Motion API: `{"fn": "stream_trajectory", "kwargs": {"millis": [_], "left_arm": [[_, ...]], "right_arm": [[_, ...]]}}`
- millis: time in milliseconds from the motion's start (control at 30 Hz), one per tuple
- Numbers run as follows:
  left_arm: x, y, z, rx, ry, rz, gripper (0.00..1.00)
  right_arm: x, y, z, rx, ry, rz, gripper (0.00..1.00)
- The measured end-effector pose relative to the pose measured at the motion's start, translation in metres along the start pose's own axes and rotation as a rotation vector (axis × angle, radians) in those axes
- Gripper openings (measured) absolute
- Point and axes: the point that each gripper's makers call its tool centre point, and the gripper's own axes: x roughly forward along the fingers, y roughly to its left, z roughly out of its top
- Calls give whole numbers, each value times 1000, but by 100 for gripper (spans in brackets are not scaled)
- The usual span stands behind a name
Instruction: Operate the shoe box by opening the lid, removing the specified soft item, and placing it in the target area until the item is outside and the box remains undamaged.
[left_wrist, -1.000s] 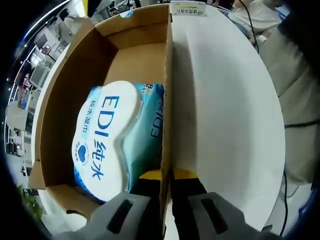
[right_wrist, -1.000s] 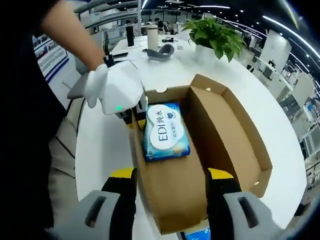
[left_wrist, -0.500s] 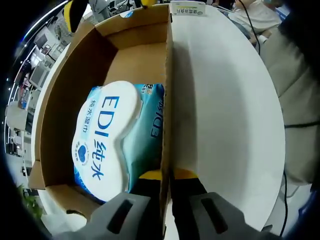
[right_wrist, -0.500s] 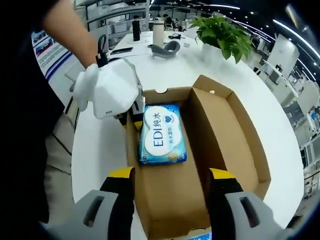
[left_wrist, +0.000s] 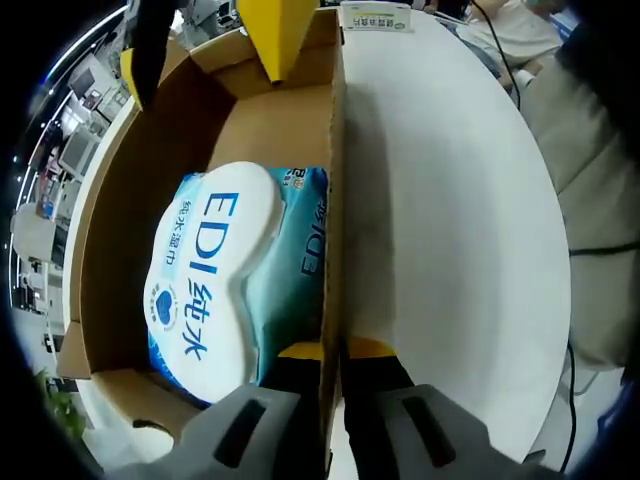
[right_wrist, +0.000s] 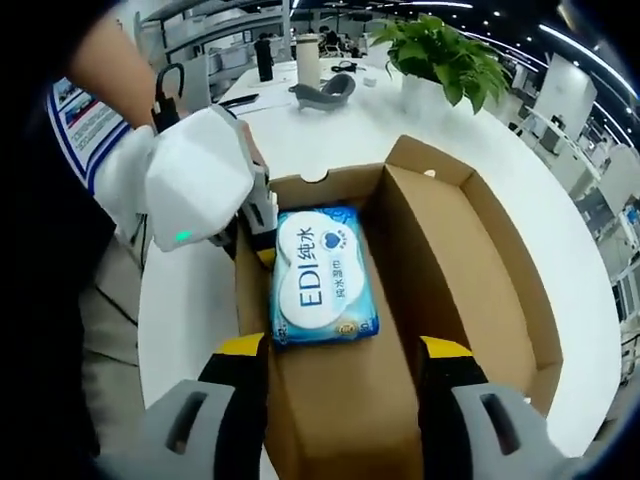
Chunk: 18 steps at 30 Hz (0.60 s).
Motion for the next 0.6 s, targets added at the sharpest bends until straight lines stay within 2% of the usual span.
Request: {"fn": "stream_trajectory", "kwargs": {"millis": [100, 433, 600], "left_arm": [[0, 0, 0, -2, 1, -1, 1], [0, 0, 0, -6, 2, -5, 1], [0, 0, 0, -6, 1, -3, 1]], "right_arm": [[2, 0, 4, 7, -29, 3, 56], [19, -1, 14, 22, -61, 6, 56], [37, 9, 8, 27, -37, 37, 63]]}}
